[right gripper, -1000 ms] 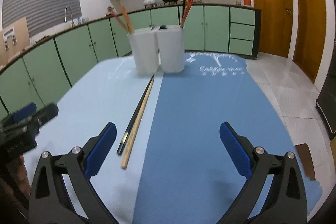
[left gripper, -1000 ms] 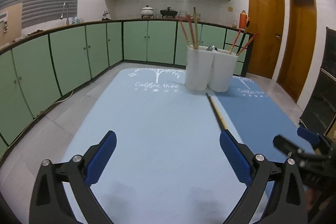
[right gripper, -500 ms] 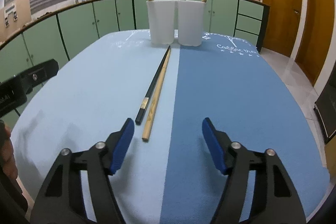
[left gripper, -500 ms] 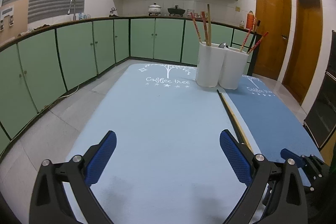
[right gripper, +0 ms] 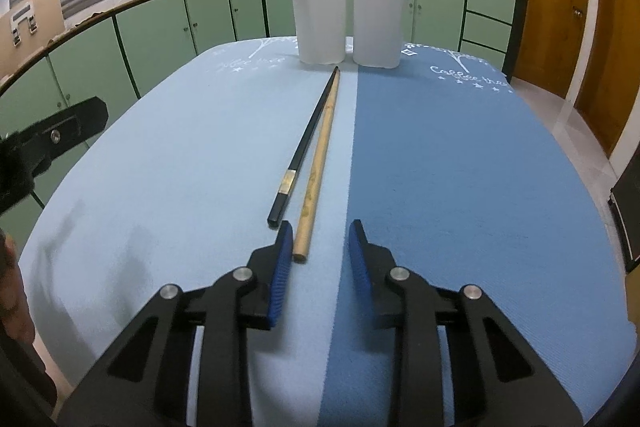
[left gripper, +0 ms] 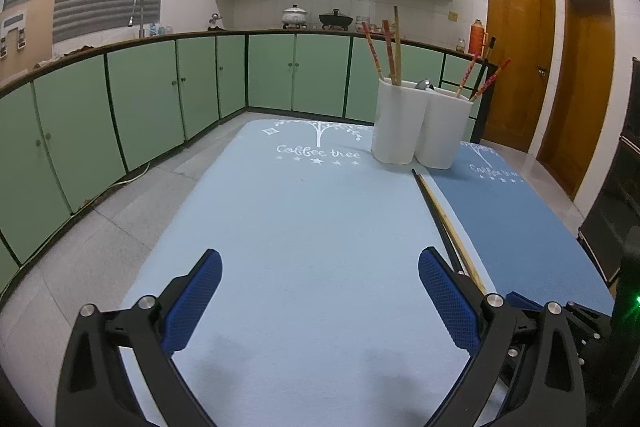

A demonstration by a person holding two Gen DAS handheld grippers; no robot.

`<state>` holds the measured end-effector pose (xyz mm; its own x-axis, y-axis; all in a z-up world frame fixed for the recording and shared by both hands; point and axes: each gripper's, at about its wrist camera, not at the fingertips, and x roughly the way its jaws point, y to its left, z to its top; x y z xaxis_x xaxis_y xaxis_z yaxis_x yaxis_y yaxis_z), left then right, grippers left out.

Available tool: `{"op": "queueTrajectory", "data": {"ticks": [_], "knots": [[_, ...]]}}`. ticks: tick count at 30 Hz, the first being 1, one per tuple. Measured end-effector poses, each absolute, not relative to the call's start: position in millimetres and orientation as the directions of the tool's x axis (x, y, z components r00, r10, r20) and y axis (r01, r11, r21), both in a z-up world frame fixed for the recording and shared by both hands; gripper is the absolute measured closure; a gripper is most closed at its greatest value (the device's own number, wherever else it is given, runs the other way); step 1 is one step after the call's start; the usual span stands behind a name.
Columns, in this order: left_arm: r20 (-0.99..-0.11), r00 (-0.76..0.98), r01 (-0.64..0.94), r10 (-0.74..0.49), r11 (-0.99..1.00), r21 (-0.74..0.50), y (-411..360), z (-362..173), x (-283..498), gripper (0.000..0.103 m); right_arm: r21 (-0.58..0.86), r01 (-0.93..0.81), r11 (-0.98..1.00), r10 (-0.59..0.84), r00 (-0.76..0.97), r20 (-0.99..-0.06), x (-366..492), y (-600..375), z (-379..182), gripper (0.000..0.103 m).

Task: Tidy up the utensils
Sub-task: 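Close the right tool on the wooden chopstick while the left tool closes on the black one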

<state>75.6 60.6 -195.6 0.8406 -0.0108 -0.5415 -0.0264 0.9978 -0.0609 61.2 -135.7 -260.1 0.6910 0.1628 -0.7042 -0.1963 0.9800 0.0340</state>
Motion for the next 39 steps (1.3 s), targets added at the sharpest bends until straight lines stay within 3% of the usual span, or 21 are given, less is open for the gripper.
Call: {"op": "queueTrajectory", "data": {"ticks": [4,6,19,28,39], "knots": [[-0.543,0.839,-0.018,-0.015,0.998,-0.056,56.5,-196.3,75.1,0.006,0.029,-0.211,0.977,0.169,0.687,-0.707,62.8,-134.7,-259.8,0.08],[-0.544,0.839,-0.014,-0.017,0.999,-0.052,54.1,-196.1,75.4,0.006,0.043,-0.208,0.977,0.177,0.682,-0.71,64.8,-138.2,-259.2,0.096],[-0.594,0.798,0.067,-0.102,0.994,-0.081,9.8,-208.9,83.6,0.009,0.109,-0.048,0.993,0.111,0.711,-0.695,67.8,-208.2,-246.3,0.097],[-0.665,0.731,0.107,-0.15,0.989,-0.106,-33.7,-233.9,100.1,0.029,0.119,-0.025,0.993,0.099,0.73,-0.677,64.1,-234.7,-240.7,0.097],[-0.719,0.684,0.102,-0.128,0.992,-0.079,-54.3,-245.7,112.7,0.062,0.147,-0.024,0.989,0.116,0.742,-0.661,63.2,-246.9,-236.1,0.097]]}}
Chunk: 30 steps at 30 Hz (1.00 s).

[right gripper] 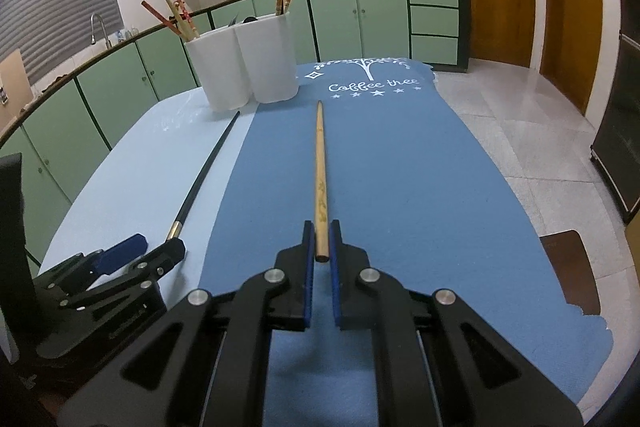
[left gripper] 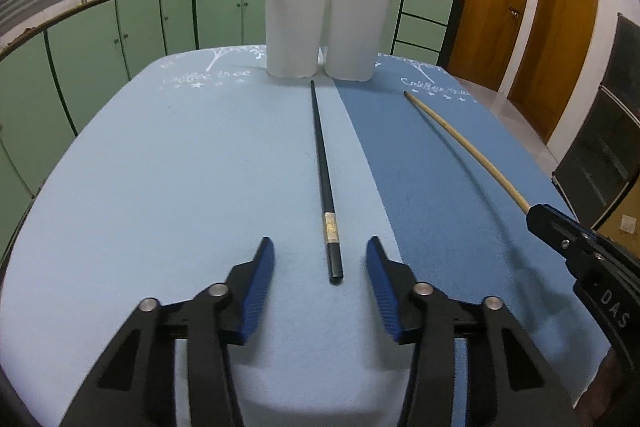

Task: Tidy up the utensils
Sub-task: 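Close the right tool on the wooden chopstick while the left tool closes on the black one, then lift both chopsticks and carry them over the white utensil holder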

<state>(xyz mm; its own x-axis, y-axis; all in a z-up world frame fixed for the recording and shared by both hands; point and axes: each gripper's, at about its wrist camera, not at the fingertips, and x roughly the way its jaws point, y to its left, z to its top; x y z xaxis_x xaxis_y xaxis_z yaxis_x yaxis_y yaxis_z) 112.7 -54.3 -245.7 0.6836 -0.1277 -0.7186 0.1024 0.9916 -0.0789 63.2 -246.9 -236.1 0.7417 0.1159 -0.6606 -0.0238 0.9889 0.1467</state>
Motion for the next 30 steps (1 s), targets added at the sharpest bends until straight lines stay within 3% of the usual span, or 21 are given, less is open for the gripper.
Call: {"op": "queueTrajectory", "data": {"ticks": [7,17,30], "knots": [[-0.722,0.686,0.08,-0.091,0.996,-0.049,-58.1,-245.7,114.1,0.097,0.148,-0.026,0.989,0.118,0.741,-0.661,61.0,-248.1,-235.9,0.097],[-0.711,0.694,0.103,-0.117,0.993,-0.063,-54.3,-235.2,109.1,0.097,0.127,-0.036,0.991,0.111,0.745,-0.657,61.5,-243.0,-233.0,0.097],[-0.607,0.786,0.131,-0.116,0.991,-0.02,-44.7,-167.6,91.8,0.097,0.094,-0.063,0.994,0.109,0.767,-0.632,64.0,-242.8,-194.8,0.097]]}}
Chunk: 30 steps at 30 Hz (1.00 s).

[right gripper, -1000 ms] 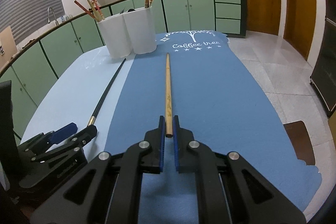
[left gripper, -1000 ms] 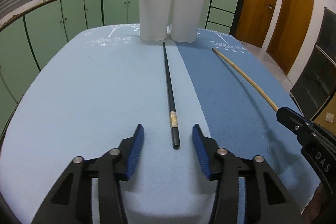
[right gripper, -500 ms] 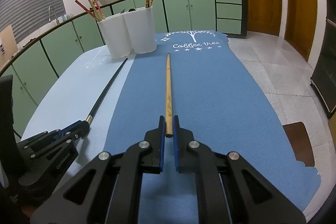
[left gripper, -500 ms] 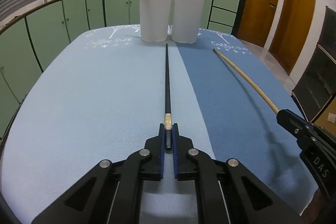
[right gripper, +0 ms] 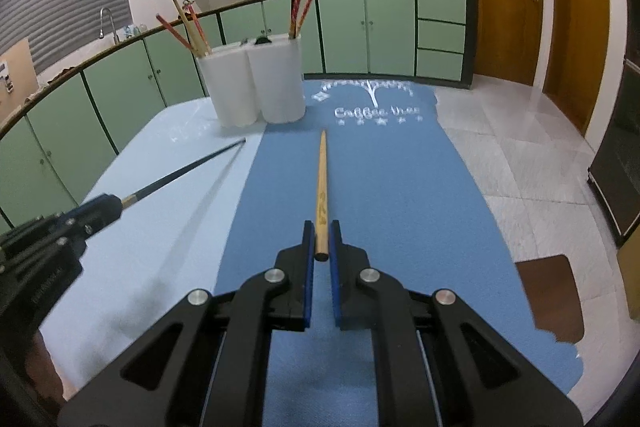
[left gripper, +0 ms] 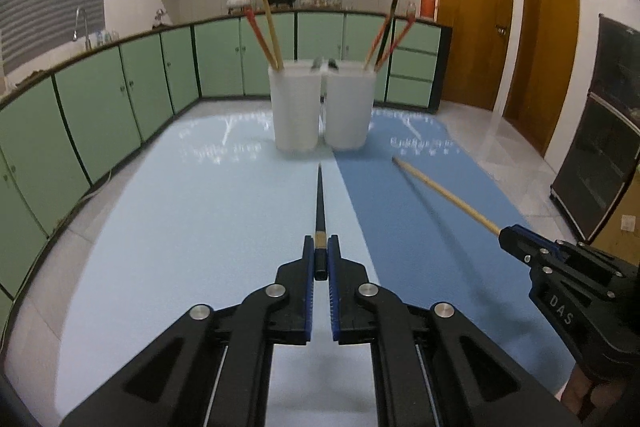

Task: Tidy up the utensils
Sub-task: 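Lift both chopsticks and carry them over the white utensil holder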

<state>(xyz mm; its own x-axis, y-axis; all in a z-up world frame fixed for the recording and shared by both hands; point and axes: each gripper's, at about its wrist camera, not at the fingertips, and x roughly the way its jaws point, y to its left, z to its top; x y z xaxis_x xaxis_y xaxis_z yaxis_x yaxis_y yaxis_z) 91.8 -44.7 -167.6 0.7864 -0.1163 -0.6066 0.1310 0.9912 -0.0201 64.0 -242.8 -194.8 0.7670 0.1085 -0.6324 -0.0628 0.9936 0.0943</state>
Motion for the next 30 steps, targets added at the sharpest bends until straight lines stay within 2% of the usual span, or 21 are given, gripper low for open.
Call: {"op": "queueTrajectory", "data": {"ticks": [8,16,20,25,30], "knots": [[-0.513,0.845,0.152,-0.149,0.988,-0.037,-37.3,-114.4,98.9,0.097,0.124,-0.104,0.987,0.156,0.811,-0.564,74.7,-249.2,-137.7,0.097],[-0.47,0.86,0.193,-0.197,0.979,-0.057,-32.6,-78.0,118.4,0.097,0.174,-0.174,0.969,0.242,0.809,-0.536,104.8,-254.7,-81.9,0.097],[-0.465,0.857,0.214,-0.22,0.975,-0.067,-32.3,-69.9,128.9,0.097,0.2,-0.21,0.957,0.288,0.781,-0.554,125.9,-254.3,-65.1,0.097],[-0.469,0.85,0.235,-0.241,0.969,-0.073,-33.0,-64.8,139.6,0.097,0.168,-0.261,0.951,0.309,0.748,-0.588,149.0,-243.1,-54.2,0.097],[-0.46,0.852,0.248,-0.25,0.967,-0.066,-32.7,-59.0,144.9,0.097,0.171,-0.293,0.94,0.337,0.744,-0.577,159.4,-238.9,-41.5,0.097]]}}
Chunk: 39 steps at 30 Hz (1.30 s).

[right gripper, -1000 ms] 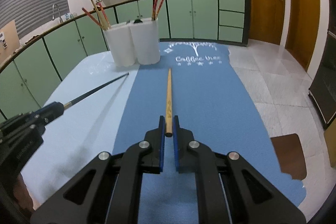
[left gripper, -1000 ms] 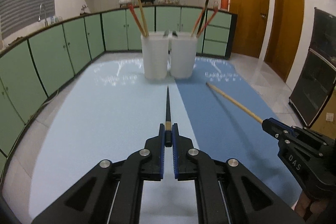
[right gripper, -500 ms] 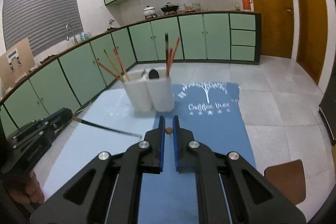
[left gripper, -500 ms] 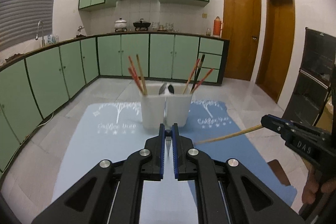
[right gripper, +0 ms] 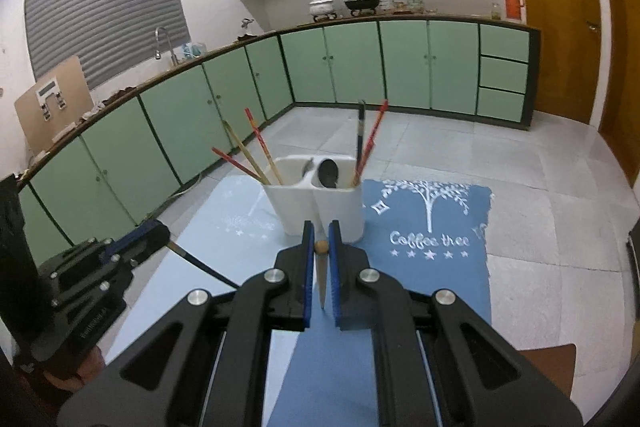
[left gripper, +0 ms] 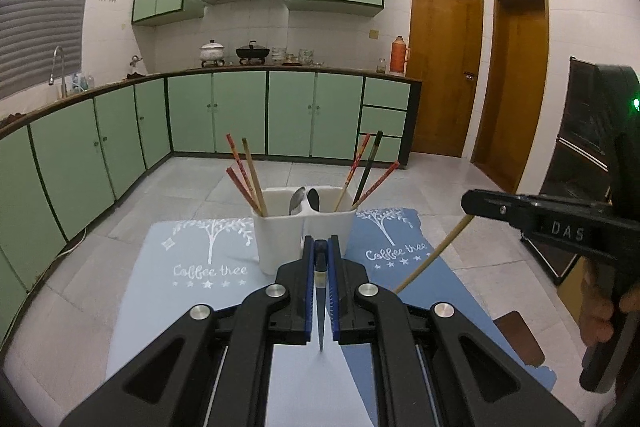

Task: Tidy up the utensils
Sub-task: 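Lift both chopsticks and carry them over the white utensil holder, then lower both chopsticks into the holder and open both tools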

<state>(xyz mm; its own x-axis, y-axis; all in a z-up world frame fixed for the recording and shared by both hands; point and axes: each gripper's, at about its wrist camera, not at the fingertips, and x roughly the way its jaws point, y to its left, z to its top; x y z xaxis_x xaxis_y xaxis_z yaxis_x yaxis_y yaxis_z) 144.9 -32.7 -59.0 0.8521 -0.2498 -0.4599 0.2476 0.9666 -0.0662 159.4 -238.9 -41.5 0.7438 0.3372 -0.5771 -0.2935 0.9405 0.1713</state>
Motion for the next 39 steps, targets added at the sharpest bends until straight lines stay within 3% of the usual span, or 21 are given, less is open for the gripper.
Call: {"op": "queueTrajectory", "data": {"ticks": [12,18,26,33,39], "knots": [[-0.389,0.881,0.262,-0.27,0.962,-0.075,-20.3,-23.6,156.1,0.097,0.168,-0.358,0.919,0.392,0.774,-0.497,172.7,-241.8,16.0,0.097],[-0.296,0.915,0.268,-0.272,0.962,-0.055,-21.2,19.9,174.7,0.097,0.123,-0.359,0.925,0.375,0.814,-0.443,188.0,-239.2,50.2,0.097],[-0.191,0.948,0.25,-0.253,0.967,-0.044,-24.4,65.2,220.8,0.097,0.09,-0.339,0.936,0.343,0.828,-0.444,230.2,-234.5,63.4,0.097],[-0.201,0.958,0.209,-0.206,0.978,-0.007,-32.3,41.7,268.4,0.097,0.054,-0.309,0.949,0.294,0.814,-0.501,274.9,-225.7,37.5,0.097],[-0.283,0.94,0.194,-0.192,0.981,-0.022,-33.1,-1.0,305.1,0.097,0.064,-0.303,0.951,0.285,0.775,-0.564,303.2,-217.3,3.1,0.097]]}}
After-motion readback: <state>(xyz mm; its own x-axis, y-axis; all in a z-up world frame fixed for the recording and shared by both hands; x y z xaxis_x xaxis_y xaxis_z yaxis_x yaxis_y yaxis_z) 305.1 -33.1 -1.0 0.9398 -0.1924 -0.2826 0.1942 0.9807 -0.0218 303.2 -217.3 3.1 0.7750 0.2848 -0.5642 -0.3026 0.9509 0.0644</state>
